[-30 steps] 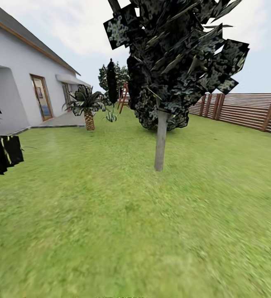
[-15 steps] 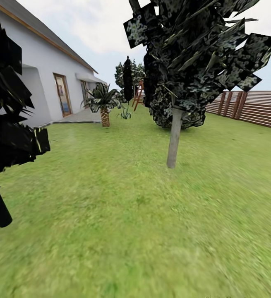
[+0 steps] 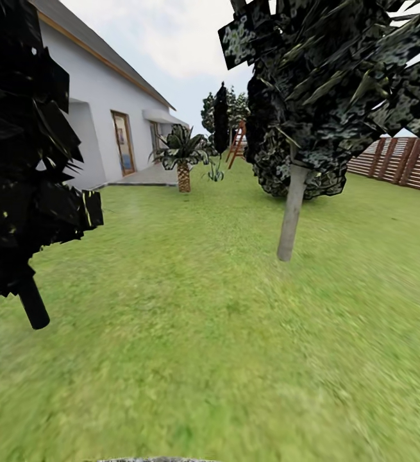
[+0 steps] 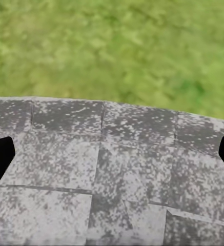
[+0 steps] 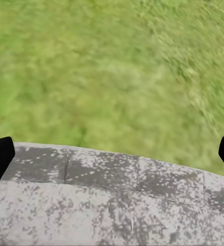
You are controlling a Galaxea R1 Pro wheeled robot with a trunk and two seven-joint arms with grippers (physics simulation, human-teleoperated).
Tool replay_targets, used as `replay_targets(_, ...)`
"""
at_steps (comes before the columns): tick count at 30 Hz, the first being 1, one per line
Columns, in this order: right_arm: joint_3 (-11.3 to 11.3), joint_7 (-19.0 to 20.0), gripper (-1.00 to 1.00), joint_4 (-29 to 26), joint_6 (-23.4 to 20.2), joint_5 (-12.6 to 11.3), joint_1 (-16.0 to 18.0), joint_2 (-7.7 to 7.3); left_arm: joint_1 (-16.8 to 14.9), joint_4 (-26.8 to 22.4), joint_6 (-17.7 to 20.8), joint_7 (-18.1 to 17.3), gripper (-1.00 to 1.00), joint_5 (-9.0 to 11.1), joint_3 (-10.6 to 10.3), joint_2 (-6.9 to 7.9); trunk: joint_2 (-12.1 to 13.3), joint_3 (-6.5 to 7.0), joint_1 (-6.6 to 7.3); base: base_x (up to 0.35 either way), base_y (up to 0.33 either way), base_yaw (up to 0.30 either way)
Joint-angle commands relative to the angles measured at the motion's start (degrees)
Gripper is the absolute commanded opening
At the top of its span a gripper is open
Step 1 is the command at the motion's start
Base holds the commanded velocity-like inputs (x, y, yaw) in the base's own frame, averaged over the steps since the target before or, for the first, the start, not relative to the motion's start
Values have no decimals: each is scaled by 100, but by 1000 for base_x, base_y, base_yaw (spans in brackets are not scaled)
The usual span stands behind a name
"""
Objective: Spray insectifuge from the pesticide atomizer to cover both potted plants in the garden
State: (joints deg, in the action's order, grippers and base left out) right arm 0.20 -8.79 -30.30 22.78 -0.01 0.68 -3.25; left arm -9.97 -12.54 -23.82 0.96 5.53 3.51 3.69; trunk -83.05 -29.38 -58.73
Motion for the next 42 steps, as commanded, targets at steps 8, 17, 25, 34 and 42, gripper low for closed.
replay_targets(8,6,-12,100,141,15,1,2,5,-5,15,-18,-8,100,45,-8,0,-3,-55,0,0,0,225)
replay_targets(17,6,-12,100,156,15,1,2,7,-5,15,-18,-8,100,45,-8,0,-3,-110,0,0,0,225)
replay_targets(25,6,-14,100,156,15,1,2,8,-5,15,-18,-10,100,45,-8,0,-3,-159,0,0,0,225)
replay_targets(34,6,-13,100,156,15,1,2,8,-5,15,-18,-8,100,45,-8,0,-3,-214,0,0,0,225)
replay_targets(42,6,-14,100,156,15,1,2,8,-5,15,-18,-10,100,45,-8,0,-3,-263,0,0,0,225)
